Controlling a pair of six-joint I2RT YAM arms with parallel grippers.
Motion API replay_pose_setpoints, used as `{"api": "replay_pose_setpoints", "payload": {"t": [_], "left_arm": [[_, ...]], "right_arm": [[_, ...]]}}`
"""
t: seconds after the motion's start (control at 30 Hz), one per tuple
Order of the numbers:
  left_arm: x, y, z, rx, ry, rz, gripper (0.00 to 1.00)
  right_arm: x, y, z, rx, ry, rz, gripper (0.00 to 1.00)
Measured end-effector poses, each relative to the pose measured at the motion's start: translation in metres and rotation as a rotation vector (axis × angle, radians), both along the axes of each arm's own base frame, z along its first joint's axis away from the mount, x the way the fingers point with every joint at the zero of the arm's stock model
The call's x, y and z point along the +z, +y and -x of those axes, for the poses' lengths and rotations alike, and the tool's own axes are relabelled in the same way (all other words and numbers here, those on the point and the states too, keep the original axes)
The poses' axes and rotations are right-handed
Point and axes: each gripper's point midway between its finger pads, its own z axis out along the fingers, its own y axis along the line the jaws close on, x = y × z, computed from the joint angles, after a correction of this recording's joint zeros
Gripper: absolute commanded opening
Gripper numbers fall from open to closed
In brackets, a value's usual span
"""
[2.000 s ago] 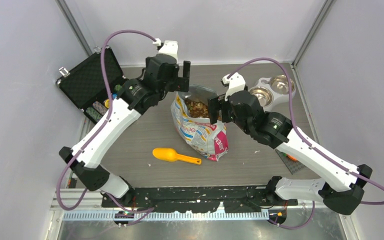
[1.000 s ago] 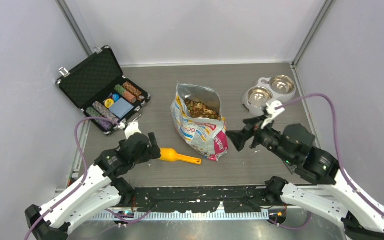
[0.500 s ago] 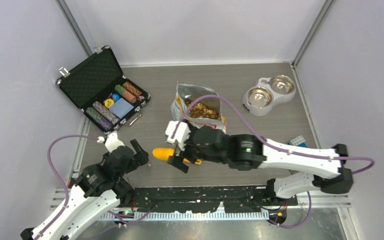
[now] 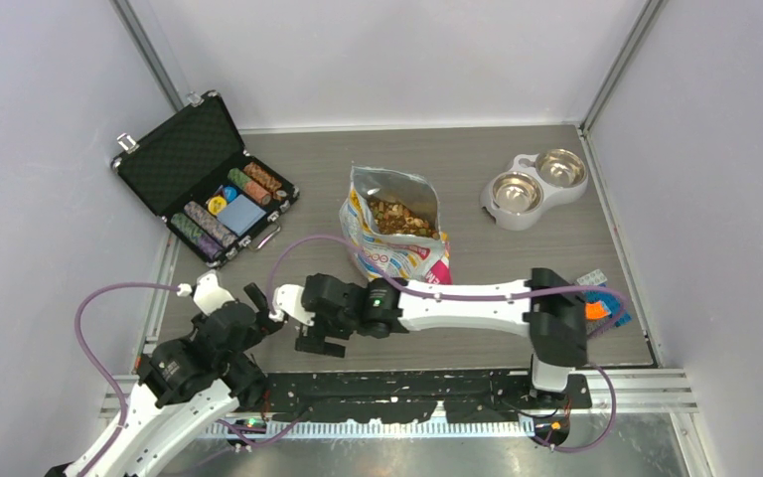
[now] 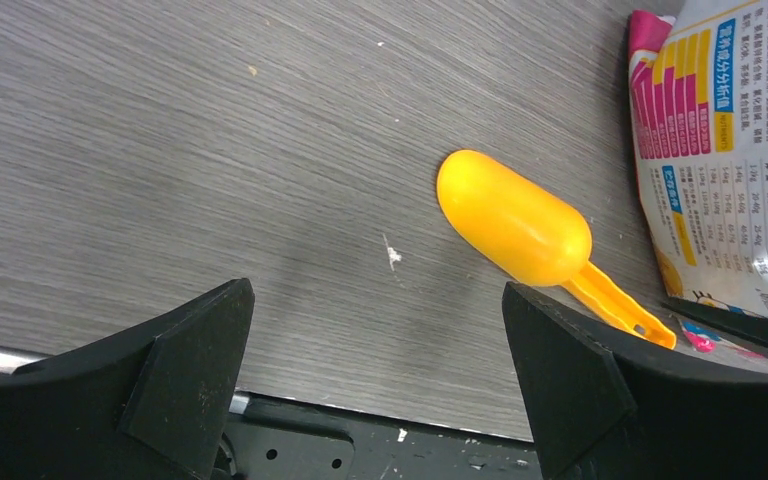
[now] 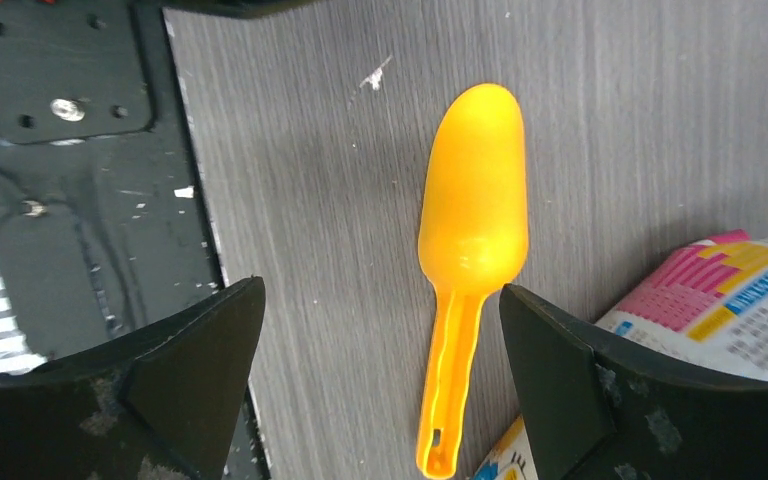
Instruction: Serve the pet food
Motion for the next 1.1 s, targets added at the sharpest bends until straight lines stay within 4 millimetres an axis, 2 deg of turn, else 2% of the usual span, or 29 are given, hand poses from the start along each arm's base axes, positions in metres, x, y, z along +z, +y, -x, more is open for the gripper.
{"api": "replay_pose_setpoints", "payload": {"t": [0.1, 0.17, 0.27, 0.4, 0.47, 0.67, 0.77, 0.9, 0.93, 1.1], "left_arm": [[-0.001, 0.004, 0.001, 0.016, 0.002, -0.011, 0.99], [-0.001, 0.006, 0.001, 0.026, 0.002, -0.013, 0.99], [-0.002, 0.008, 0.001, 0.038, 0.002, -0.016, 0.99], [-0.002, 0.01, 0.001, 0.047, 0.002, -0.02, 0.99], [-0.003, 0.011, 0.001, 0.056, 0.003, -0.023, 0.99], [-0.002, 0.016, 0.002, 0.079, -0.007, -0.022, 0.99], [-0.001, 0.016, 0.002, 0.083, -0.014, -0.016, 0.99], [0.0, 0.016, 0.002, 0.083, -0.023, -0.009, 0.99], [0.0, 0.016, 0.002, 0.083, -0.027, -0.005, 0.99], [0.004, 0.017, 0.002, 0.072, -0.053, 0.011, 0.99]], "right_arm": [[-0.032, 0.004, -0.011, -0.005, 0.004, 0.078, 0.96], [-0.051, -0.001, -0.021, -0.023, 0.018, 0.123, 0.96], [-0.067, -0.009, -0.039, -0.063, 0.042, 0.157, 0.96], [-0.078, -0.016, -0.059, -0.101, 0.07, 0.171, 0.98], [-0.083, -0.016, -0.063, -0.107, 0.078, 0.173, 1.0], [-0.107, -0.013, -0.054, -0.078, 0.133, 0.208, 0.91], [-0.115, -0.012, -0.049, -0.066, 0.162, 0.22, 0.82], [-0.112, -0.008, -0.048, -0.07, 0.175, 0.203, 0.52], [-0.111, -0.007, -0.048, -0.074, 0.179, 0.198, 0.4], [-0.109, -0.004, -0.046, -0.116, 0.169, 0.186, 0.27]]}}
